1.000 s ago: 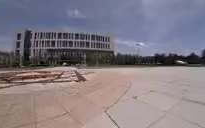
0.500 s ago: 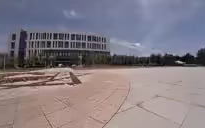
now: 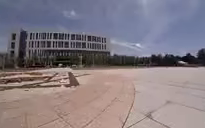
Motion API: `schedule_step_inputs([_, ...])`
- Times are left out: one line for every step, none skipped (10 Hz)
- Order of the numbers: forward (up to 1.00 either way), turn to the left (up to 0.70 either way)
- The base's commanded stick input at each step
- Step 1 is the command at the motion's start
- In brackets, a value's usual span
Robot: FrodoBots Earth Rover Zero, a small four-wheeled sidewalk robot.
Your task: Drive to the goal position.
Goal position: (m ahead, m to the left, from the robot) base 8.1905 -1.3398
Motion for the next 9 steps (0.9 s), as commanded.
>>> schedule_step_inputs([0.70,0.00])
schedule_step_inputs([0.70,0.00])
schedule_step_inputs([0.70,0.00])
schedule_step_inputs([0.70,0.00])
schedule_step_inputs([0.70,0.00])
schedule_step_inputs([0.70,0.00])
schedule_step_inputs([0.70,0.00])
schedule_step_inputs([0.70,0.00])
schedule_step_inputs([0.70,0.00])
